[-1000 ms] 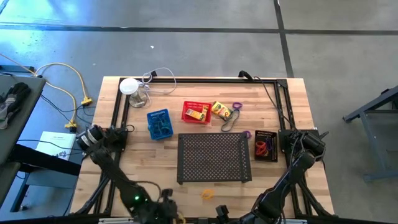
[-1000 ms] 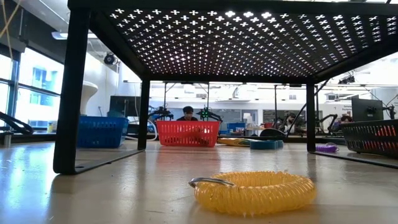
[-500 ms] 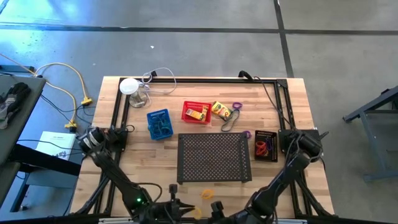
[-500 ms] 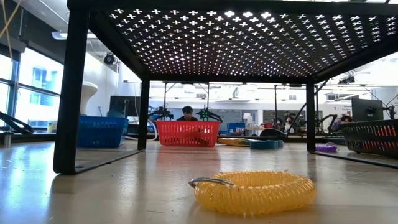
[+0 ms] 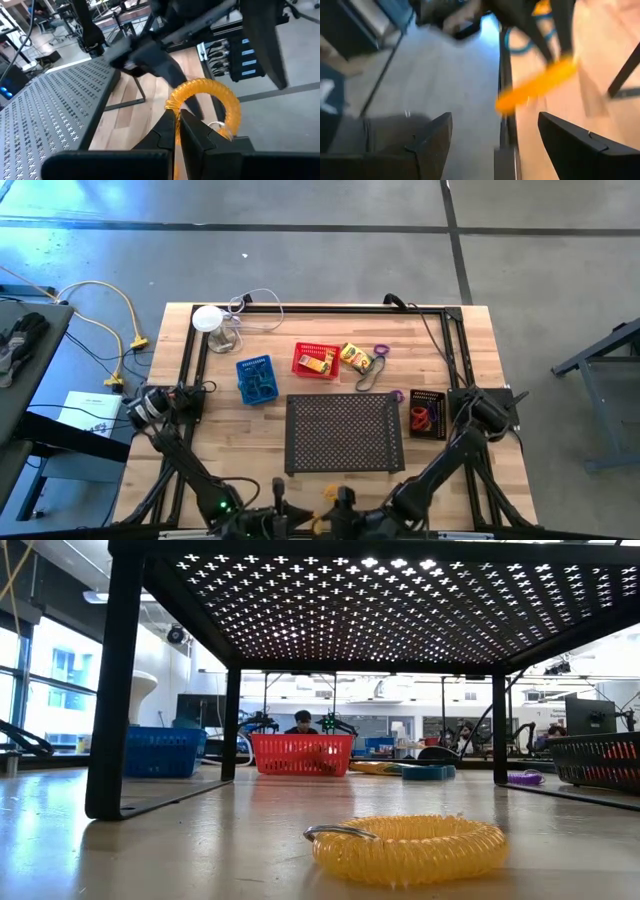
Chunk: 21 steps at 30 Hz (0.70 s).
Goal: Pick & Place Office Desk Supplies
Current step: Put he yellow spring keychain into the black bin
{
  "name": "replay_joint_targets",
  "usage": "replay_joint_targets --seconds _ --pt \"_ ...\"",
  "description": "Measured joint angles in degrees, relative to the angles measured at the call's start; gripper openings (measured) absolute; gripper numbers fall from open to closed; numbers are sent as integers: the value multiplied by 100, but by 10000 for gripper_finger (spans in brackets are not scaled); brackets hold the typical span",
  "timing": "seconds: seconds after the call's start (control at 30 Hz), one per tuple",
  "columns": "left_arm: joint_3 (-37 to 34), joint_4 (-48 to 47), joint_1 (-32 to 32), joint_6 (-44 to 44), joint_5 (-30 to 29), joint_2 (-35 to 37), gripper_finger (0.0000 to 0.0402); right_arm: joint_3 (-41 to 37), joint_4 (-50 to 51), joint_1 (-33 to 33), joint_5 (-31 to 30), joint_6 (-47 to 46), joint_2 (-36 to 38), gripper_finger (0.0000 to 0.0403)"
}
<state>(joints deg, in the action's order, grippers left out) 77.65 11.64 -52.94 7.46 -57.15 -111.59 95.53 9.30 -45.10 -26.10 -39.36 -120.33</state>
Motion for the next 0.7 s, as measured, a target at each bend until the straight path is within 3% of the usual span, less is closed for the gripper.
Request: replay_joint_targets --seconds 0.37,0.53,0.7 --pt "0 -15 38 -68 -2 0 4 0 -242 140 -218 101 -7 268" --pt "0 -6 36 -68 5 0 4 0 -219 142 -241 202 -7 201" --pt "0 0 36 -32 14 0 4 -2 -216 142 -238 207 -7 102"
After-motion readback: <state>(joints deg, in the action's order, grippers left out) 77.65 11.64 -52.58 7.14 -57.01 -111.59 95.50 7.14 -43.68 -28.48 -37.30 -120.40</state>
